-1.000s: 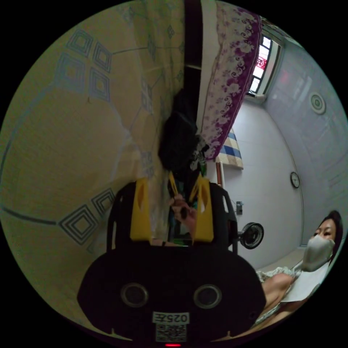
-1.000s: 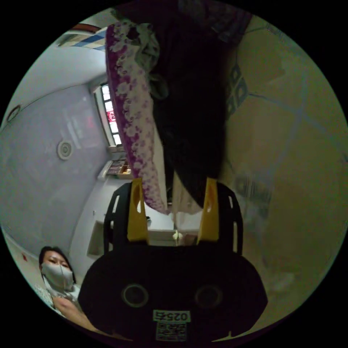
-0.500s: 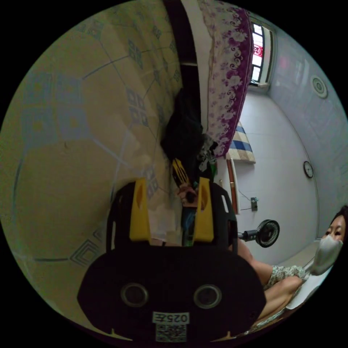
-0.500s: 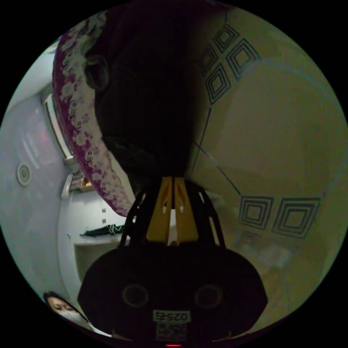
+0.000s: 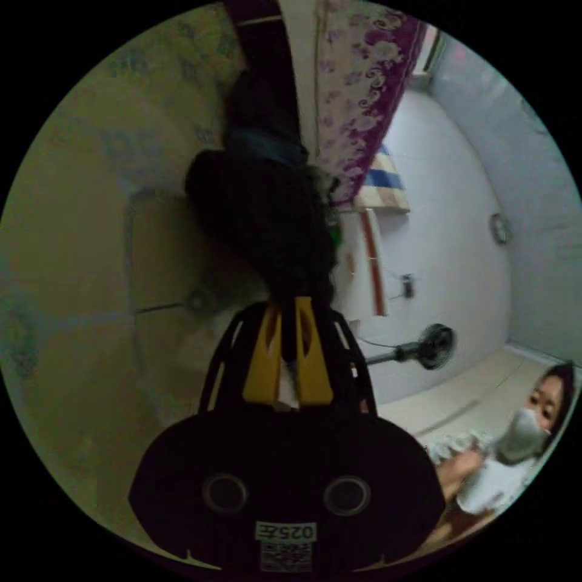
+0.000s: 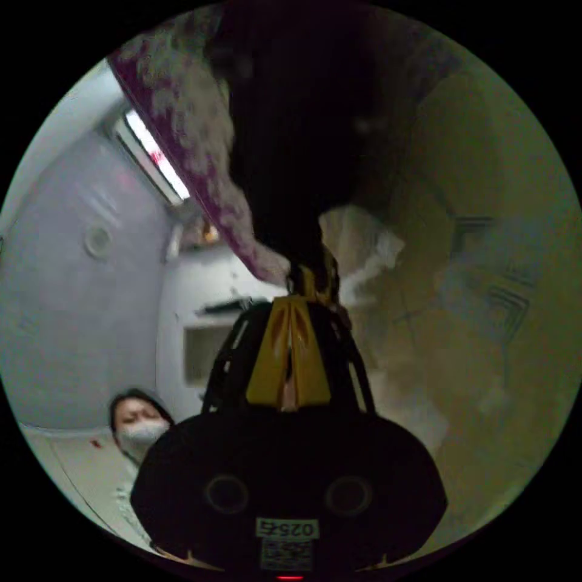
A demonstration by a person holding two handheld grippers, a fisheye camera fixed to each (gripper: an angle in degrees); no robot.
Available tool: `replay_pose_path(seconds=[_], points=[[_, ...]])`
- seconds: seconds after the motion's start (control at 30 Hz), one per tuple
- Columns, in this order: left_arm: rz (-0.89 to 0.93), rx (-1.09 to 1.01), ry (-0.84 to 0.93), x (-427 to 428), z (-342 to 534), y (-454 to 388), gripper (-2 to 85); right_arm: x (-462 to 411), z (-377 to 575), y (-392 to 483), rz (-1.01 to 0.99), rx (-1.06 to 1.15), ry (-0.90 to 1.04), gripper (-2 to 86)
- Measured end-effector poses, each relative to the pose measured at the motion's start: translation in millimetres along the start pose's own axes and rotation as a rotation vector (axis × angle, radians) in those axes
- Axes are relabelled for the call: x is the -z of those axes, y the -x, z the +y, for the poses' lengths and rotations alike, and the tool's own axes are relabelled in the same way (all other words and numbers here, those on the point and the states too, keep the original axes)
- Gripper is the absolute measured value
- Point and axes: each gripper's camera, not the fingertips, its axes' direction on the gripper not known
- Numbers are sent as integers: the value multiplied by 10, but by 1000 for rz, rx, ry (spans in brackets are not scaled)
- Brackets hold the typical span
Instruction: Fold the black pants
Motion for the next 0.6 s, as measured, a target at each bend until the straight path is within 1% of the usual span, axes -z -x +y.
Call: replay_pose_path(seconds=[0.03, 0.07, 0.1, 0.13, 0.17, 0.2, 0.23, 0.3, 0.37, 0.43, 0.47, 0.53, 0.57, 0.6], points=[[96, 17, 13, 19, 74, 36, 2, -88, 77, 60, 64, 35, 28, -7], [231, 42, -10, 127, 269, 74, -4, -140, 284, 126, 91, 61, -32, -5], [223, 21, -51, 309, 473, 27, -7, -87, 487, 103, -29, 49, -131, -2], [177, -3, -56, 402, 565, -20, -8, -51, 575, 69, -109, 39, -167, 3], [129, -66, -32, 553, 724, -113, -9, 24, 739, 0, -249, 35, -228, 12], [173, -73, -40, 697, 895, -152, -10, 97, 902, -70, -316, 24, -276, 61], [213, -59, -50, 762, 985, -157, -10, 130, 975, -105, -322, 14, -286, 85], [279, -56, -87, 1016, 1385, -267, -11, 233, 1245, -223, -323, -18, -322, 176], [304, -58, -78, 1206, 1732, -365, -12, 314, 1455, -296, -364, -66, -400, 226], [317, -55, -101, 1453, 2145, -454, -12, 359, 1599, -280, -377, -38, -435, 242], [352, -44, -131, 1642, 2441, -496, -12, 339, 1638, -233, -331, -24, -393, 257], [370, -13, -189, 1980, 2931, -572, -13, 85, 1627, -191, -237, -58, -126, 257], [328, -4, -238, 2236, 3262, -647, -13, -215, 1689, -213, -185, -117, 90, 232], [284, -4, -284, 2523, 3580, -725, -13, -494, 1896, -209, -126, -157, 249, 171]])
